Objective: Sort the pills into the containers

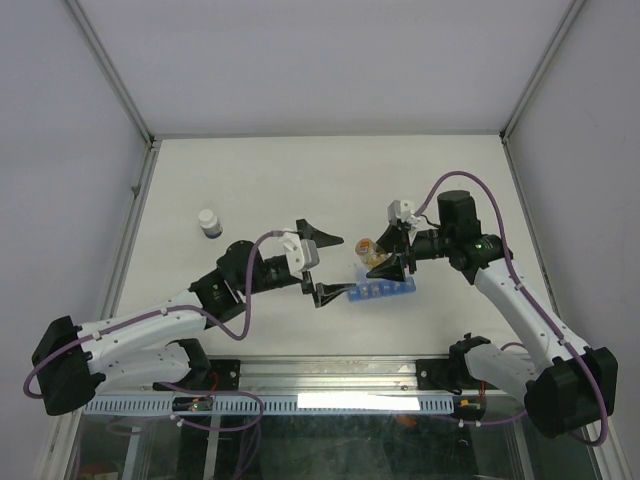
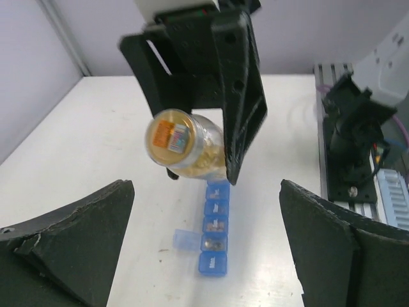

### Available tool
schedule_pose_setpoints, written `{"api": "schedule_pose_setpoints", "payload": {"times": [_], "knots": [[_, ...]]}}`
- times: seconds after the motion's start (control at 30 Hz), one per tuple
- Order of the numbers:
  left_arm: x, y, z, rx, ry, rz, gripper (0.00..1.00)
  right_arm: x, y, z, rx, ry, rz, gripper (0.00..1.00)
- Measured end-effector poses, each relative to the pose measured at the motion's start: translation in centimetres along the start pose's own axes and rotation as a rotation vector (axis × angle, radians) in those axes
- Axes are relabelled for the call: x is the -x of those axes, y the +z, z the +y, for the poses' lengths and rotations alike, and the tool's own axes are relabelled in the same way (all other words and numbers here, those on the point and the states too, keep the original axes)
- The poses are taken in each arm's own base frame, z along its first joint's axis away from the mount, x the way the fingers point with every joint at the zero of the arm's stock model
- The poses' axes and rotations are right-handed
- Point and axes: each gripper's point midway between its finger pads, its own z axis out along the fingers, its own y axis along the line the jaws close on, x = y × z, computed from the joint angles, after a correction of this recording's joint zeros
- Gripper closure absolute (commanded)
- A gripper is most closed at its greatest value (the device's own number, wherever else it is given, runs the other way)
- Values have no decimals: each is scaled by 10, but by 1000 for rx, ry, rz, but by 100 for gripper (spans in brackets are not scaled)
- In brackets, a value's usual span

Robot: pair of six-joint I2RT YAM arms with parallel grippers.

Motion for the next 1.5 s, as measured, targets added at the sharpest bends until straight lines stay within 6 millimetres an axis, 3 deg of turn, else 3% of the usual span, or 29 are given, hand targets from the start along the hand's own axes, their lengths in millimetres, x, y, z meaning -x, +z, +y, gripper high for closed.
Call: {"api": "schedule_pose_setpoints", "payload": {"times": [0.17, 0.27, 0.37, 0.57, 0.8, 1.1, 1.4, 1.5], "knots": [[39, -10, 16, 122, -120, -135, 1, 1, 0, -2, -6, -7, -1, 100], [48, -11, 19, 153, -228, -177, 1, 1, 0, -2, -8, -7, -1, 100], [43, -7, 22, 186, -366, -173, 2, 1, 0, -3, -10, -5, 0, 100], [28, 13, 38, 285, -550, -81, 15, 0, 0, -3, -12, -4, 1, 100], [23, 33, 40, 328, -605, -3, 36, 0, 0, -4, -14, -5, 1, 100], [5, 41, 35, 315, -622, 74, 46, 0, 0, -4, -17, -4, 4, 100], [4, 45, 27, 265, -612, 95, 91, -2, -1, -6, -27, -2, 11, 100], [5, 46, 26, 245, -579, 97, 95, -2, -1, -6, -26, -4, 10, 100]]}}
